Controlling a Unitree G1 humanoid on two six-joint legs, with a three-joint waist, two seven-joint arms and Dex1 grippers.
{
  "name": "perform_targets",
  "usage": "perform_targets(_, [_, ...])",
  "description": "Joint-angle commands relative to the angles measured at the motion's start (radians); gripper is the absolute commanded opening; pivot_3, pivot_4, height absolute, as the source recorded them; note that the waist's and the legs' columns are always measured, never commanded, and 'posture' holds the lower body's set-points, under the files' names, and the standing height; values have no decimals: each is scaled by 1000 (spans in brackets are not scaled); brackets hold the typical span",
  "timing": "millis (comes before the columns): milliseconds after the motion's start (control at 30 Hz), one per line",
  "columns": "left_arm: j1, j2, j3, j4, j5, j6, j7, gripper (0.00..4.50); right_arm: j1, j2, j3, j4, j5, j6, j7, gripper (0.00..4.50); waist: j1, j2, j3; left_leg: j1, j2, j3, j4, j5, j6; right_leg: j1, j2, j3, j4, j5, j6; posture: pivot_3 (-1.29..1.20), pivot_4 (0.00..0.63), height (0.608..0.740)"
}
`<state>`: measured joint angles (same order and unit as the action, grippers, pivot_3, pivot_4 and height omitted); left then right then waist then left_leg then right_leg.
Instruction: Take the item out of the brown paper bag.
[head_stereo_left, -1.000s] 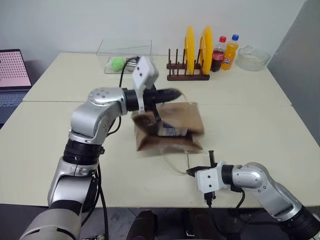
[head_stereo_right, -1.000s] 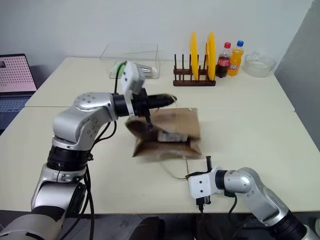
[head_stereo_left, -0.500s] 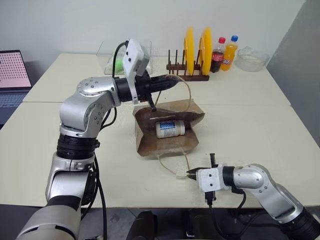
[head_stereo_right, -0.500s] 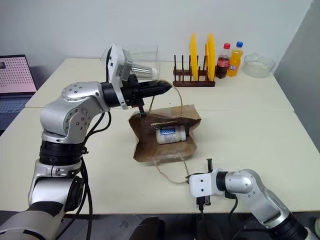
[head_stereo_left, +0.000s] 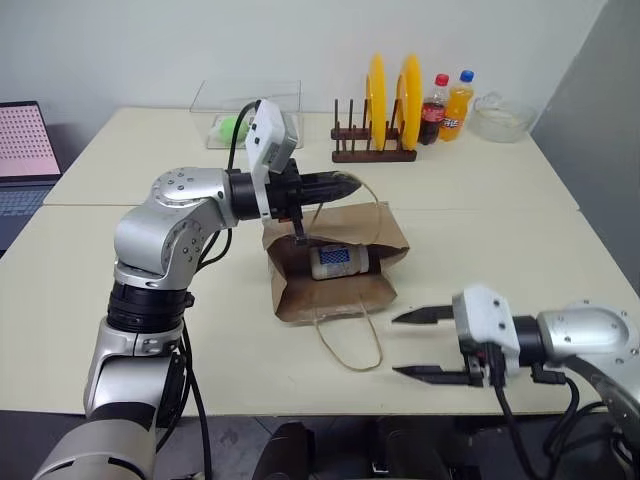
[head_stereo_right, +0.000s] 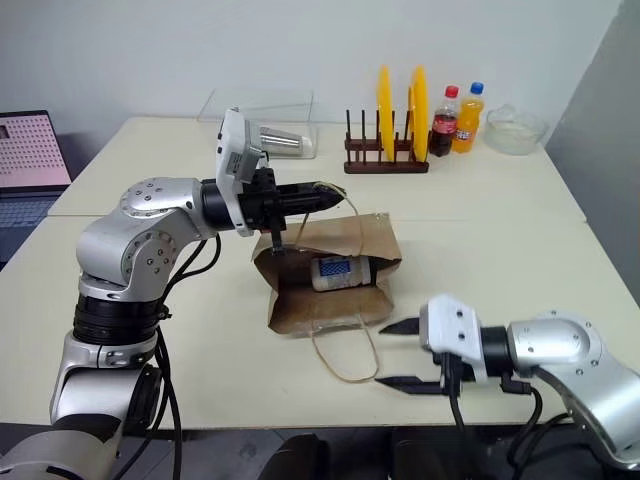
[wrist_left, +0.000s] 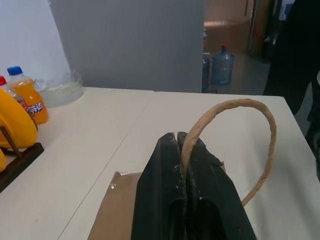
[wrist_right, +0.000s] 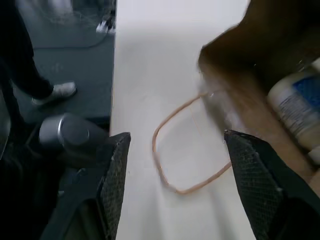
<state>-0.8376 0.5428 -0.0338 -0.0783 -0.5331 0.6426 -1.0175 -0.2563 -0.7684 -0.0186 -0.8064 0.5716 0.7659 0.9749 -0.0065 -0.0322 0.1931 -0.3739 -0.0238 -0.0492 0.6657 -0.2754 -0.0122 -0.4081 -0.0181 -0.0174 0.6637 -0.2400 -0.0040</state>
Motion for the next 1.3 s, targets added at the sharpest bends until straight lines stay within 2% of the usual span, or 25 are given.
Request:
perform_targets(33, [-33, -2, 19, -2, -7, -29, -4, 0, -170, 96, 151, 70, -132, -13, -167, 3108, -3, 0, 0, 0, 0, 0, 0, 0, 0, 0, 0, 0, 1, 0, 0, 0, 150, 740])
perform_targets(167, [-50, -8, 18, 27, 2, -46, -6, 0, -289, 168, 357, 193, -300, -70, -227, 3108, 4, 0, 0, -1, 0, -1, -1, 0, -1, -2, 0, -1, 1, 0, 0, 0, 150, 740])
perform_targets(267, [-55, -9, 15, 38, 5, -56, -8, 0, -335, 212, 437, 260, -363, -98, -236, 3108, 6, 0, 0, -8, -1, 0, 1, 3, -5, -8, 0, 0, 0, 3, -5, 0, 150, 740])
perform_targets(333, [-57, -8, 13, 42, 7, -62, -7, 0, -370, 216, 495, 322, -443, -149, -236, 3481, 4, 0, 0, -11, -1, 1, 2, 3, -5, -11, -1, 1, 1, 3, -5, 0, 150, 740])
perform_targets(433, [-56, -4, 14, 41, 7, -62, -8, 0, -411, 234, 572, 400, -566, -202, -267, 4389, 4, 0, 0, -13, -1, 1, 2, 3, -5, -12, -1, 1, 1, 3, -5, 0, 150, 740])
perform_targets(467, [-55, -2, 15, 42, 8, -63, -7, 0, -426, 237, 602, 419, -620, -221, -283, 4454, 4, 0, 0, -13, -1, 1, 2, 3, -5, -12, -1, 1, 1, 3, -5, 0, 150, 740])
perform_targets(667, [-54, -4, 13, 43, 12, -68, -4, 0, -467, 258, 707, 508, -828, -273, -302, 4454, 2, 0, 0, -12, -1, 1, 2, 3, -5, -13, 0, 1, 3, 3, -5, 0, 150, 740])
perform_targets(833, [-55, -8, 11, 43, 12, -70, -3, 0, -498, 300, 742, 599, -943, -277, -293, 4454, 0, 0, 0, -11, -1, 1, 2, 3, -4, -13, 0, 1, 4, 3, -5, 0, 150, 740])
perform_targets(1067, [-56, -13, 9, 46, 13, -75, -1, 0, -551, 323, 787, 747, -1081, -339, -263, 4454, -1, 0, 0, -10, -1, 2, 4, 3, -4, -13, 0, 2, 9, 3, -5, 0, 150, 740])
perform_targets(1300, [-54, -13, 6, 51, 19, -87, -2, 0, -571, 370, 775, 886, -1129, -398, -235, 4454, -8, 0, 0, -8, -1, 2, 4, 3, -4, -13, 0, 3, 11, 3, -6, 0, 150, 740])
